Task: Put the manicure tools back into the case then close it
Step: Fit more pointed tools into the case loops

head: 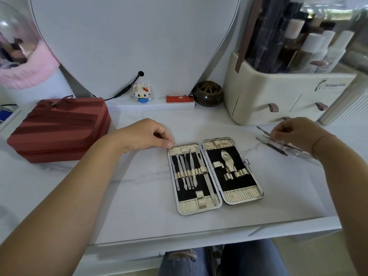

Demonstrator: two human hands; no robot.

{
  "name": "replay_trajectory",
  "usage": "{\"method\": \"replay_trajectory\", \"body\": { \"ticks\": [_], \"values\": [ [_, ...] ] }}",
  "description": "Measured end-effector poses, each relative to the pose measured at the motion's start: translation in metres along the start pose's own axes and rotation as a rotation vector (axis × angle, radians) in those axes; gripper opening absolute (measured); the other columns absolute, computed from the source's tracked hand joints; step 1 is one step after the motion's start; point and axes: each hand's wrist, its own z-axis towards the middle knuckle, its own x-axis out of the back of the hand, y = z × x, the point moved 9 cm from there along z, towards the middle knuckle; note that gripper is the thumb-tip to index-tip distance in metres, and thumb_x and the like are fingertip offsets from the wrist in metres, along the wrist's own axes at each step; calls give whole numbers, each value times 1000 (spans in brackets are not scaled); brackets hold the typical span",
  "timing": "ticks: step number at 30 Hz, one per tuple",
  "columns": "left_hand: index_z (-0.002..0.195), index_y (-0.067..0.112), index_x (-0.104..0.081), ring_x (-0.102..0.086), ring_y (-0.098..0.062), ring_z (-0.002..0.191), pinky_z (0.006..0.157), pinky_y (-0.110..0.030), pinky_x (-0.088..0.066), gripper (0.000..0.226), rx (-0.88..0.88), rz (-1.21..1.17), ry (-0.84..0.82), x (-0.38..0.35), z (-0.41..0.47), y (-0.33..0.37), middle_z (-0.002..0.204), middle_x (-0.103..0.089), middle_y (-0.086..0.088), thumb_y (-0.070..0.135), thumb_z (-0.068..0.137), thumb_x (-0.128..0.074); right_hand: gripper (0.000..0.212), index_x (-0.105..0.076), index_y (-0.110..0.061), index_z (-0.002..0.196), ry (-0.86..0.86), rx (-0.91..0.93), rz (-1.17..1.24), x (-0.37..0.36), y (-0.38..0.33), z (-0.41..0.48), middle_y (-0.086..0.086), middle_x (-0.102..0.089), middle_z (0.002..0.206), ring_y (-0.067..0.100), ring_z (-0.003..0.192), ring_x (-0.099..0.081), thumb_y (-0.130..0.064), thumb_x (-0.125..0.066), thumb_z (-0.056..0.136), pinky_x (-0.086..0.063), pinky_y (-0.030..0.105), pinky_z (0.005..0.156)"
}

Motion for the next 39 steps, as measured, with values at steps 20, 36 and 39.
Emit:
{"method": "replay_trajectory", "body": {
  "ticks": [20, 36, 39],
  "values": [
    [83, 23, -74, -54, 10, 56, 57, -3, -38, 5, -2, 57, 7, 1, 0, 2, 65, -67, 16, 19, 80, -74, 32, -59, -8, 113, -481, 277, 716, -118, -177, -28, 3, -64, 59, 13, 54, -63, 2, -62, 83, -53, 22, 53],
    [82, 22, -75, -48, 7, 49, 51, -4, -35, 5, -4, 62, 16, 4, -1, 3, 54, -60, 17, 23, 78, -76, 17, -66, -11, 93, -447, 366, 411, -138, -190, -28, -4, -69, 61, 7, 48, -56, -7, -70, 77, -43, 16, 47],
    [83, 20, -74, -47, 7, 47, 48, -4, -33, 6, 2, 63, 12, 3, -1, 2, 50, -58, 20, 22, 78, -75, 15, -67, -12, 92, -439, 371, 408, -137, -190, -26, -1, -69, 64, 7, 49, -56, -7, -69, 78, -44, 18, 48]
  ]
}}
